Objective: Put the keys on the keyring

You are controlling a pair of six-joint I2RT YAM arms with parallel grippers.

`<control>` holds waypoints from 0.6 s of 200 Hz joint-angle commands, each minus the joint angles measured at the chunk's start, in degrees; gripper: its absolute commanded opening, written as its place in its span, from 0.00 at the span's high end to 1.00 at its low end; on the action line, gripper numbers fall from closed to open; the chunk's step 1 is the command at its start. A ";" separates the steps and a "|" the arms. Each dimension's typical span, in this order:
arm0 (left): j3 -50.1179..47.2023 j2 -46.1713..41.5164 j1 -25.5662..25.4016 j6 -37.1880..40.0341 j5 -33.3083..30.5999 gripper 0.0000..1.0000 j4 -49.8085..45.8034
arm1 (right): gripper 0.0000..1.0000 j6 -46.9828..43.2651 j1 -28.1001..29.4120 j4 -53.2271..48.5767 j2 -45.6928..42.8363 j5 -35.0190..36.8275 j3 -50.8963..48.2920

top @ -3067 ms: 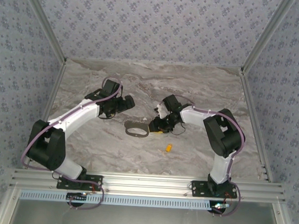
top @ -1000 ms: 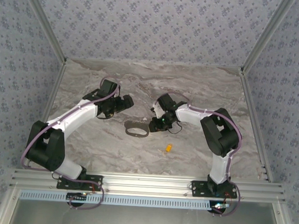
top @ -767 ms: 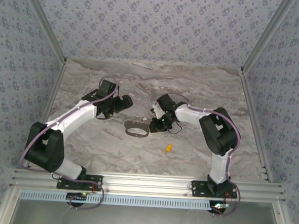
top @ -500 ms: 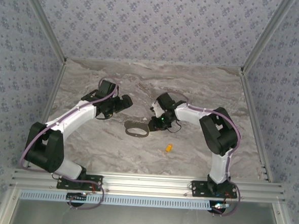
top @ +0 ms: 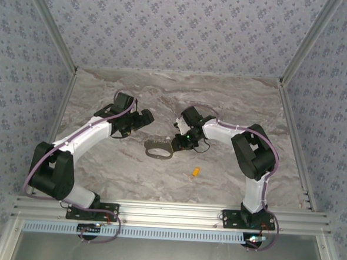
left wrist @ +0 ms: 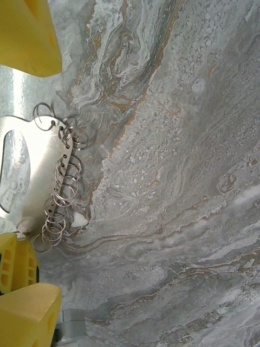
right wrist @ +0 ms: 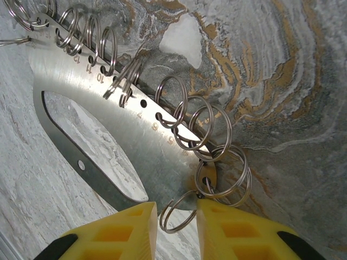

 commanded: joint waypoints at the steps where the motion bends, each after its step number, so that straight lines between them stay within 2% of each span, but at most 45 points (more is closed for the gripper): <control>1: -0.46 -1.13 0.53 -0.73 0.92 0.02 0.67 | 0.73 -0.41 -0.22 -1.26 0.79 0.64 -0.15; 120: -0.11 -0.30 0.59 -1.30 1.10 0.02 1.16 | 0.72 -2.15 -0.05 -2.41 -0.68 4.12 -0.35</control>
